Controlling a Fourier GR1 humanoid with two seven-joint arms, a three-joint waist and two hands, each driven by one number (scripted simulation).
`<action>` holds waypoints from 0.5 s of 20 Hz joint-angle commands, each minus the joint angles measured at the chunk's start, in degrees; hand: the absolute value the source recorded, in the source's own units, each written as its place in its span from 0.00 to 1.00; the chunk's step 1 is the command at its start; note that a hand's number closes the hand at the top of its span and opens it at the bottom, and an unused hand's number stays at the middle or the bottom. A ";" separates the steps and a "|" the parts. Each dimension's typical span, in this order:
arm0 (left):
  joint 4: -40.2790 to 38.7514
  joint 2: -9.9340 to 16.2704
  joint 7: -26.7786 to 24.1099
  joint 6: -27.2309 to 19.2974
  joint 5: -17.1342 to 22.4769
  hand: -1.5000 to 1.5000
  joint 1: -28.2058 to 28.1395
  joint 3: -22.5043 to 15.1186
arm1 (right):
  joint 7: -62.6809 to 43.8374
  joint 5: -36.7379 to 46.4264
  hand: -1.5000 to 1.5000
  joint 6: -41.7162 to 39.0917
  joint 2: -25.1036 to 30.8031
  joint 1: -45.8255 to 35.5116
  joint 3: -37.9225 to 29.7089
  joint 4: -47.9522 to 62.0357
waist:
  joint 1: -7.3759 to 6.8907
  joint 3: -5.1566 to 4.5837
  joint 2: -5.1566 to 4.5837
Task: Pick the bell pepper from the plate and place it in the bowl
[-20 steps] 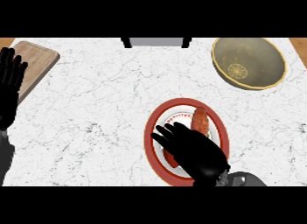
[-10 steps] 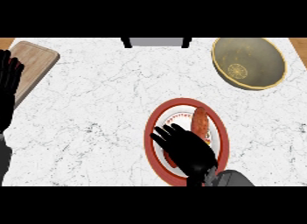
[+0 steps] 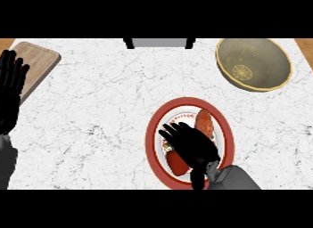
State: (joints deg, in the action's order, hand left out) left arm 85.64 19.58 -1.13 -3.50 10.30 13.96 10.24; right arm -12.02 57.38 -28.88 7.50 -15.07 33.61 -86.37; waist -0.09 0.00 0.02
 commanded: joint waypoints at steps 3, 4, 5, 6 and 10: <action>-0.15 -0.54 -0.07 1.02 -0.37 0.50 0.44 1.32 | 5.05 3.93 1.00 3.09 -1.94 -2.10 -0.68 4.76 | -0.01 0.01 -0.02; -2.10 -1.20 -2.13 1.27 -0.74 0.50 -0.47 0.86 | 7.74 3.39 1.00 7.66 -1.37 -1.92 -1.65 5.76 | -0.01 0.01 -0.06; 0.47 -0.83 -0.88 1.54 -0.10 0.50 -1.75 1.33 | 10.65 4.38 1.00 11.50 0.54 0.73 -0.98 6.86 | -0.08 0.02 -0.03; -0.02 -0.09 1.10 0.63 -0.91 0.50 1.92 1.06 | 11.27 5.23 1.00 13.58 -2.50 -2.47 -1.49 13.28 | -0.16 0.03 -0.10; 5.15 -1.76 -0.44 2.41 -0.15 0.50 -6.22 1.45 | 11.90 6.85 1.00 12.70 -1.29 -0.07 -1.74 7.17 | -0.23 0.01 0.02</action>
State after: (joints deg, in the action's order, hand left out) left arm 87.86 17.88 -0.84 -3.04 9.13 12.27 10.72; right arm -3.21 62.36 -20.57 6.06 -16.24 32.03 -81.18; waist -0.07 -0.20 0.36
